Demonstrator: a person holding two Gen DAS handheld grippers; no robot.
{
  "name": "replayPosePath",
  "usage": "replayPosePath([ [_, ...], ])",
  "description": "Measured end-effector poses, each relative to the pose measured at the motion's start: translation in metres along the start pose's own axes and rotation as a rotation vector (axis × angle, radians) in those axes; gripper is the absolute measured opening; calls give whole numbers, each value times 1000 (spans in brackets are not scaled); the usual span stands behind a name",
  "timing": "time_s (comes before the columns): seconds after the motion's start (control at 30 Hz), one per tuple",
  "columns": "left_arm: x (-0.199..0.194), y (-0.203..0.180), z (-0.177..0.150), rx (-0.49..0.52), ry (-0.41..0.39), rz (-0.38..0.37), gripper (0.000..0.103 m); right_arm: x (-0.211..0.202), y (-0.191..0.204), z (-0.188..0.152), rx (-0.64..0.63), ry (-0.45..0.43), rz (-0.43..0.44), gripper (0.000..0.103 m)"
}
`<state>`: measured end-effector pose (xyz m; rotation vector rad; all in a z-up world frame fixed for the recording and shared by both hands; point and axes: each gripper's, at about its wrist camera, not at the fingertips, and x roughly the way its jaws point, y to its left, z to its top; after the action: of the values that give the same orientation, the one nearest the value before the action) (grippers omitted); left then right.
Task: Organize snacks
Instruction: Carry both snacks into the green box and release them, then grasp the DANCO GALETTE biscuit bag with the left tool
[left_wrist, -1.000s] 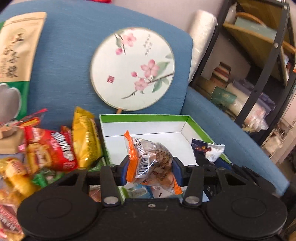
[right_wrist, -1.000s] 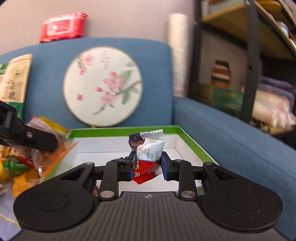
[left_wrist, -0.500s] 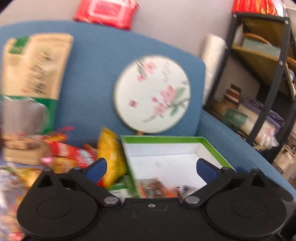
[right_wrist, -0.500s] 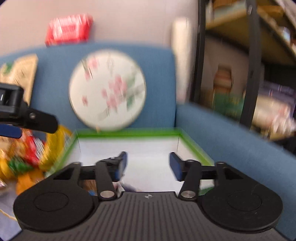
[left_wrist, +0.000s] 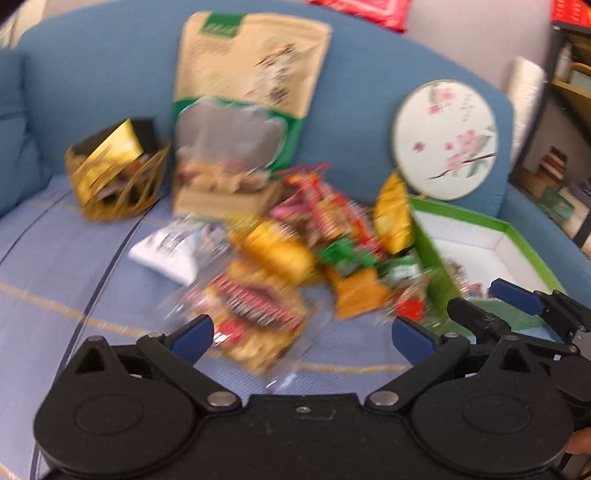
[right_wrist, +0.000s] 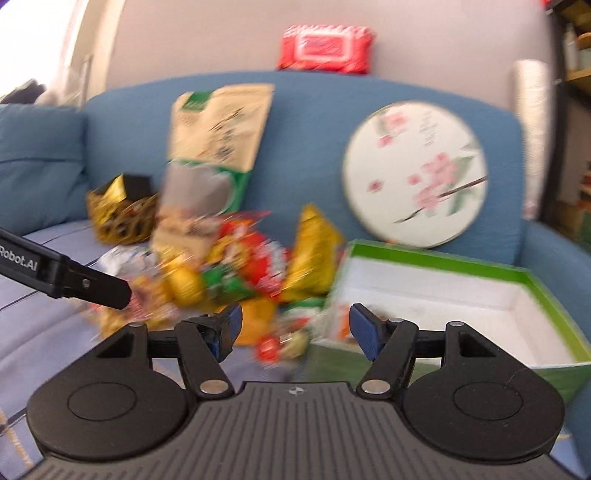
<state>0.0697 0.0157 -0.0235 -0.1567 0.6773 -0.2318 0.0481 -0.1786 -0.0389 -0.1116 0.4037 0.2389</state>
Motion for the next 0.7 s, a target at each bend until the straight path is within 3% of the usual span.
replayPosePath([
  [0.2,13,26,6,-60,14,20,103,16,11,-10,21,87,62,102],
  [0.37,41,54,29,-95,19,-33,103,21,7,-16,125,137,181,102],
  [0.53,71,78,36,-145,151,-109,103,28,8,-18,212,178,275,102],
  [0.63,66,72,17,-116,234,-244,74,30,6,-20,268,202,309,102],
  [0.7,56,63,7,-60,214,-230,78,33,4,-21,306,213,326,102],
])
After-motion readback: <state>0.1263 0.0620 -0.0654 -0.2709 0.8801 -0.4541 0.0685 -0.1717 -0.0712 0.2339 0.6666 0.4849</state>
